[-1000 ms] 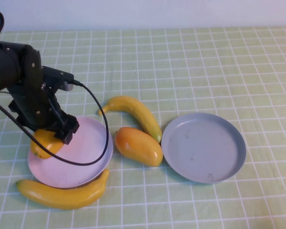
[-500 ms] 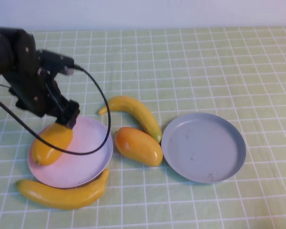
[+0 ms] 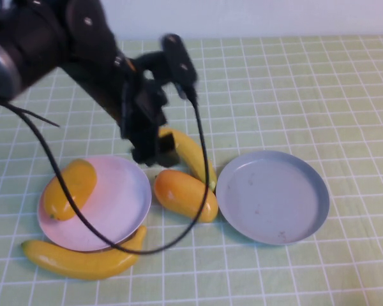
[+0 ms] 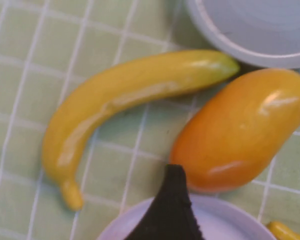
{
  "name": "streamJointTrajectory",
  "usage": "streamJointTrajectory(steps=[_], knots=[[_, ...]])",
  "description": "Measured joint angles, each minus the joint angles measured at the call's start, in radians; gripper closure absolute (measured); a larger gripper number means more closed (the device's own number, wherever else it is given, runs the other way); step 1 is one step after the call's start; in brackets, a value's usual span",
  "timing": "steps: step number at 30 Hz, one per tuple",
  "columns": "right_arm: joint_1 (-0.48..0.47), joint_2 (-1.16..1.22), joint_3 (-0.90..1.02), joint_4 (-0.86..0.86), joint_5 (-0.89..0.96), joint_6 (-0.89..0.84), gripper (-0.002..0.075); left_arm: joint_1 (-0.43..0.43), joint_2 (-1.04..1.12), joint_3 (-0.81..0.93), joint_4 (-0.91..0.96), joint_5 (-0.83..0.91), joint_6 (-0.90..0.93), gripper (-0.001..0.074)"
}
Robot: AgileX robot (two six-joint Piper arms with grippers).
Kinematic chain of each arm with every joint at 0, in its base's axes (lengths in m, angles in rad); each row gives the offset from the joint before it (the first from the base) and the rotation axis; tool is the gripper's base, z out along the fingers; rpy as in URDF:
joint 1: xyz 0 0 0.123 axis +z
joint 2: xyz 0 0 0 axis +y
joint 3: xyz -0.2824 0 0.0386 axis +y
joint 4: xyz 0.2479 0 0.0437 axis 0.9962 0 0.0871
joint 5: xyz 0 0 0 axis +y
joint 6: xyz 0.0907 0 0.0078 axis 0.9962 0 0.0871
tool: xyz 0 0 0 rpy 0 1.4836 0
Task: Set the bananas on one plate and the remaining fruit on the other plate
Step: Put one type of fruit in the left plate
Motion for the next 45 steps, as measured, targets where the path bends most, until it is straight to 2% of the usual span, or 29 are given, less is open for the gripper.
streamJointTrajectory(steps=[7, 15, 32, 37, 45], knots=[[0.0, 0.0, 0.0, 0.0, 0.0, 0.0, 0.0743, -0.126, 0.091, -0.002, 0.004, 0.002, 0.299, 0.0193], [0.0, 0.0, 0.0, 0.0, 0.0, 0.0, 0.0743, -0.156, 0.192, -0.002, 0.052, -0.016, 0.382, 0.0195], [0.0, 0.0, 0.0, 0.0, 0.0, 0.0, 0.0743, -0.156, 0.274, -0.006, 0.115, -0.056, 0.403, 0.0196], [0.0, 0.0, 0.0, 0.0, 0.0, 0.0, 0.0743, -0.156, 0.276, -0.008, 0.115, -0.05, 0.399, 0.0223], [0.0, 0.0, 0.0, 0.0, 0.0, 0.0, 0.0743, -0.156, 0.23, -0.006, 0.128, 0.04, 0.254, 0.0223]])
